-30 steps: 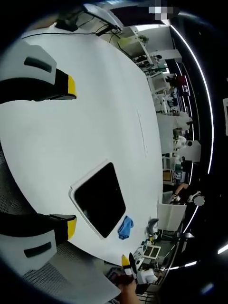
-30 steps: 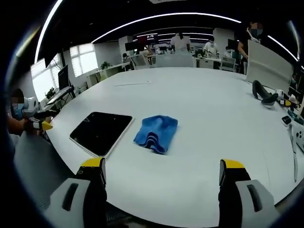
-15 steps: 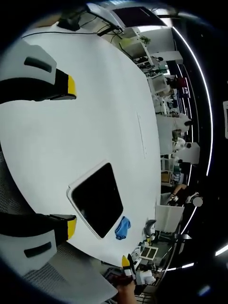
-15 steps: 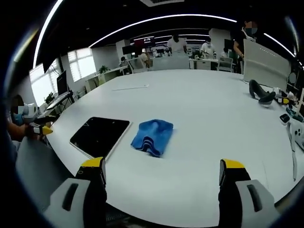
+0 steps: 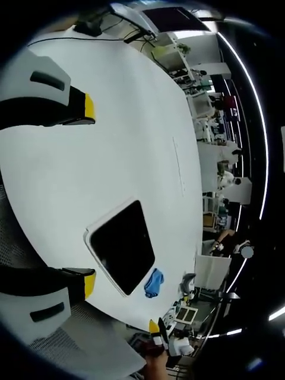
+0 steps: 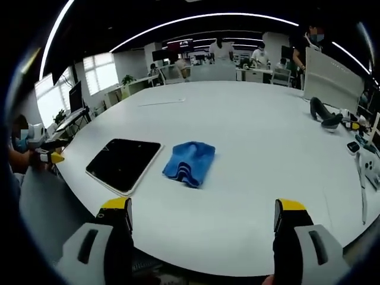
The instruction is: Wipe the mirror surface with the cleaning cloth until all visible marks leave the cleaned area.
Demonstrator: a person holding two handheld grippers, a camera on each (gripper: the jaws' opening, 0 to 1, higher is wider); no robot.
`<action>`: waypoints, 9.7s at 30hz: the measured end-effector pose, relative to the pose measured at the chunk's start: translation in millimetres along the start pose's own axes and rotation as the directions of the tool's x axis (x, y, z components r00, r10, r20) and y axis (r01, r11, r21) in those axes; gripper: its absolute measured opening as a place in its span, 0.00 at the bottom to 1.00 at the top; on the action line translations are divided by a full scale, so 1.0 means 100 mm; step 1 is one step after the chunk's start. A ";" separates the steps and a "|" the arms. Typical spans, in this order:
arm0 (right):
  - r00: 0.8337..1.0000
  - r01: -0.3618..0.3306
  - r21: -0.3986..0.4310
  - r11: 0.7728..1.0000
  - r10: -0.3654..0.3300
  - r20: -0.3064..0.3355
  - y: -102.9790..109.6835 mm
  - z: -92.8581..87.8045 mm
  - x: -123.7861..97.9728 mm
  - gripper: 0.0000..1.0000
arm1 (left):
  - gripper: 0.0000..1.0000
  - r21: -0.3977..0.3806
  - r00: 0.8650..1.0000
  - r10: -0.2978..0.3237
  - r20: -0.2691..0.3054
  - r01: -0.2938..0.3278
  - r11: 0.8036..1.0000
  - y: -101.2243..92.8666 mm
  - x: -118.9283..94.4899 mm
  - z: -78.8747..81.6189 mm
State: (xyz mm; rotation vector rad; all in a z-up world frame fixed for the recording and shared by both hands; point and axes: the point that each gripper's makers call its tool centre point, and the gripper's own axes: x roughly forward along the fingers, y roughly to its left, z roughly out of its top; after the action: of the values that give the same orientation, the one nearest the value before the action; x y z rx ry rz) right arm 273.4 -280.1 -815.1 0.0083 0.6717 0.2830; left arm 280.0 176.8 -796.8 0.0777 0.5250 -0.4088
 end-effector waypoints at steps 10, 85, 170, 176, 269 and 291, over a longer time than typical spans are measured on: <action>1.000 -0.026 -0.035 0.999 0.026 0.015 0.12 0.19 0.00 0.99 | 0.99 0.002 0.999 -0.032 -0.032 0.032 0.999 -0.06 0.02 -0.07; 0.980 0.150 0.133 0.980 -0.129 -0.154 0.41 0.53 1.27 0.00 | 0.99 0.008 0.998 -0.027 -0.049 0.027 1.000 -0.01 0.01 -0.13; 0.949 -0.143 0.185 0.972 0.188 -0.255 2.94 0.75 2.30 0.00 | 0.95 0.024 0.998 -0.019 -0.062 0.020 1.000 0.06 0.09 -0.18; 0.944 -0.151 0.183 0.971 0.197 -0.265 2.99 0.66 2.24 0.00 | 0.95 0.031 0.997 -0.024 -0.067 0.026 0.999 0.04 0.08 -0.18; 0.943 -0.064 0.228 0.972 0.133 -0.305 1.40 0.27 1.45 0.00 | 0.99 0.047 0.996 -0.025 -0.084 0.029 0.998 -0.01 0.02 -0.22; 0.947 -0.010 0.169 0.986 0.063 -0.314 1.25 0.25 1.37 0.00 | 0.99 0.039 0.997 -0.032 -0.076 0.035 0.999 -0.03 0.03 -0.19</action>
State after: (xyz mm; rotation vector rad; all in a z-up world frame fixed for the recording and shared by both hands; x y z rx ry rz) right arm 358.9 -121.9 -867.0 0.1363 1.0165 0.2657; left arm 271.6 176.3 -814.7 0.1239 0.5926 -0.4511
